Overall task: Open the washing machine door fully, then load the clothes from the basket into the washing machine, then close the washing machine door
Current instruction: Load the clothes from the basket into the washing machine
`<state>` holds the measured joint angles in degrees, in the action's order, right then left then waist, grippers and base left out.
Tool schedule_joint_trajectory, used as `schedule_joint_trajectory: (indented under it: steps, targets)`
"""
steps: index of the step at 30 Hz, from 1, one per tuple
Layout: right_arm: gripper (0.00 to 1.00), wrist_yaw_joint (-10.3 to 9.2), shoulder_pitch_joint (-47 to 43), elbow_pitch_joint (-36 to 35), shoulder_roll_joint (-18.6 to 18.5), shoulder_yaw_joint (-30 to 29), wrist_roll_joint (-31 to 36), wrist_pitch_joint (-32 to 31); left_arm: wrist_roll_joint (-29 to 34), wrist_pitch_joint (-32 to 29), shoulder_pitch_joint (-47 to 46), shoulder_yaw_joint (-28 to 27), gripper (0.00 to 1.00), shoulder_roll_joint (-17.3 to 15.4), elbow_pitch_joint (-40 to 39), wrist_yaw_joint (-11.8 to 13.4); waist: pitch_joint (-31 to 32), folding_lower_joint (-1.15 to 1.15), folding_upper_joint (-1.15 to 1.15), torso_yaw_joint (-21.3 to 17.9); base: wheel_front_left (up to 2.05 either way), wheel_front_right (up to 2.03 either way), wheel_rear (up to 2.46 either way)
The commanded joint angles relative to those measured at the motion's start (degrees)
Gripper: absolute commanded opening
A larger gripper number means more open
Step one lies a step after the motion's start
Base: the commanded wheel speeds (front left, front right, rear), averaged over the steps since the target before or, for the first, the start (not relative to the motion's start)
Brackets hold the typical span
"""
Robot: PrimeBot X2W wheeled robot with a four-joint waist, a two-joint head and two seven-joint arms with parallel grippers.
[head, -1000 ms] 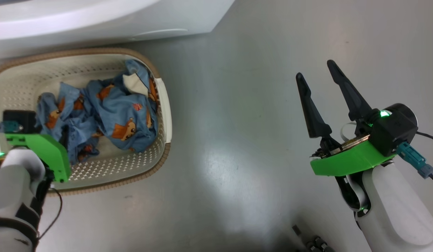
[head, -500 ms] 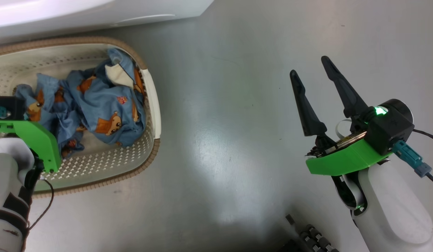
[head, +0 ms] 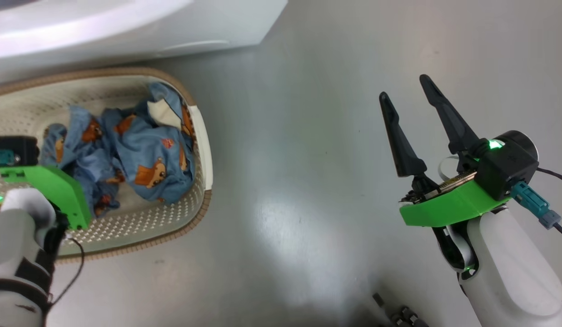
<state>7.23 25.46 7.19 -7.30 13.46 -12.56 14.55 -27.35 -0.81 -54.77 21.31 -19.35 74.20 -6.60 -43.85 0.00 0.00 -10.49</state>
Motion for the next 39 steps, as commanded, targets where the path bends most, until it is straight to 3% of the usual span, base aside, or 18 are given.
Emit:
schedule_joint_trajectory:
  steps: [1, 17, 27, 39]
  targets:
    - [1.00, 0.25, -2.4, -0.9, -0.3, 0.7, 0.3, 0.4, -0.9, 1.1, 2.2, -1.5, 0.00, -2.2, -0.2, -0.3, 2.5, 0.00, 0.00, 0.9, 0.00, 0.00, 0.00]
    - [1.00, 0.25, -8.2, 2.1, -2.5, -1.2, -0.8, 0.4, -5.2, 14.2, 10.9, -0.8, 0.00, 2.1, -2.6, -0.9, 17.4, 0.00, 0.00, 4.8, 0.00, 0.00, 0.00]
    - [1.00, 0.25, -13.5, 2.7, -3.5, -2.7, -0.9, 0.4, -6.4, 15.8, 16.9, 0.3, 0.00, 1.7, -9.6, -0.9, 26.2, 0.00, 0.00, 6.5, 0.00, 0.00, 0.00]
    - [1.00, 0.25, -19.4, 2.2, -3.8, -4.1, -1.0, 0.4, -3.3, 15.8, 27.8, -5.1, 0.00, 0.6, -23.7, 0.5, 35.1, 0.00, 0.00, 8.2, 0.00, 0.00, 0.00]
